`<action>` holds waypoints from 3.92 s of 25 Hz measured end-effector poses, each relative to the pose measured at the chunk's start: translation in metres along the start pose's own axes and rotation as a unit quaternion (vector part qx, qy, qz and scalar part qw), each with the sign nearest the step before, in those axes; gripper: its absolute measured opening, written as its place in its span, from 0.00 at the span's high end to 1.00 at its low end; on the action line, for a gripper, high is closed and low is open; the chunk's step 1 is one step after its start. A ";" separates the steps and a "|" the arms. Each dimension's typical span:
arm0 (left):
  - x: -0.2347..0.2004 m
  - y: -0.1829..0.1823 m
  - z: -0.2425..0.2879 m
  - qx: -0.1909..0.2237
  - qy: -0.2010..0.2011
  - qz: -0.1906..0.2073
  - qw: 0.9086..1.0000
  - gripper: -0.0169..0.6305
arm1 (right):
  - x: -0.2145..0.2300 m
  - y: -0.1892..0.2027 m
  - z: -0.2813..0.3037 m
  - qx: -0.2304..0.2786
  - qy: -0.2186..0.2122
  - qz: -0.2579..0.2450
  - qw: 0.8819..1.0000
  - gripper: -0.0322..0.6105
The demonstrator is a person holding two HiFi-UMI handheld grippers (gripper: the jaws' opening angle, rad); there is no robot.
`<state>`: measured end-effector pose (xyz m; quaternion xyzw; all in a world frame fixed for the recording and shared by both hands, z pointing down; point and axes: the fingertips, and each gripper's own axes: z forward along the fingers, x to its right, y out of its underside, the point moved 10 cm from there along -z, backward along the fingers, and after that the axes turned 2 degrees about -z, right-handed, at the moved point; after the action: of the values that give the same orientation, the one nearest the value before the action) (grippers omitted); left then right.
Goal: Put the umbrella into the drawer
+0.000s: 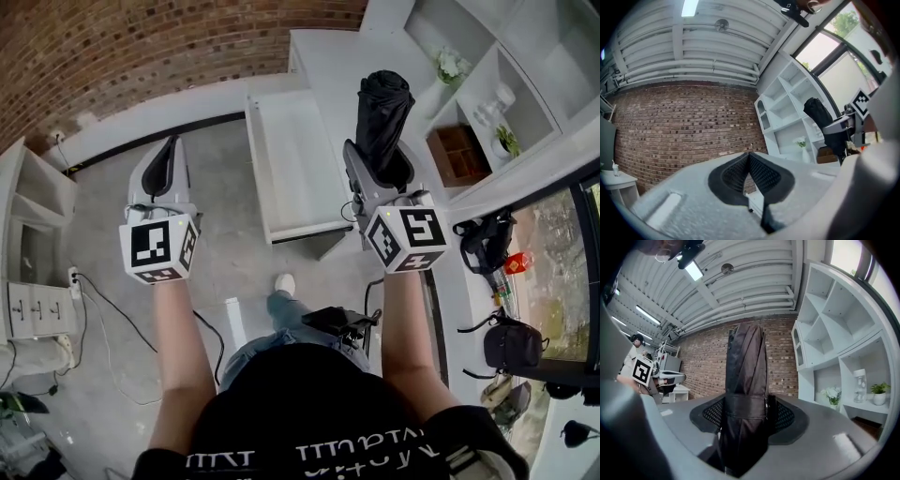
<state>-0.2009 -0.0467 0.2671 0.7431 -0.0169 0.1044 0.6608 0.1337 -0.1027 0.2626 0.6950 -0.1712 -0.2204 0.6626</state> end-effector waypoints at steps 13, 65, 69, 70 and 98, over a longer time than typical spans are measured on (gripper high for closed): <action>-0.038 0.050 0.117 -0.049 0.011 -0.027 0.998 0.98 | 0.029 0.038 0.134 -0.053 -0.020 0.041 0.998 0.55; -0.059 0.174 0.223 -0.177 0.104 -0.084 0.975 0.98 | -0.003 0.379 0.305 -0.565 -0.016 0.142 0.813 0.54; -0.058 0.177 0.224 -0.181 0.108 -0.084 0.974 0.98 | -0.004 0.393 0.308 -0.582 -0.014 0.139 0.801 0.54; -0.057 0.178 0.224 -0.182 0.109 -0.085 0.974 0.98 | -0.004 0.396 0.308 -0.586 -0.013 0.138 0.799 0.54; -0.066 0.169 0.208 -0.173 0.104 -0.107 0.974 0.98 | -0.017 0.358 0.295 -0.598 0.001 0.129 0.791 0.16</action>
<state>-0.2653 -0.2801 0.3988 0.6002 0.1136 0.1053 0.7847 -0.0185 -0.3664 0.6137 0.1324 -0.0924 -0.1904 0.9683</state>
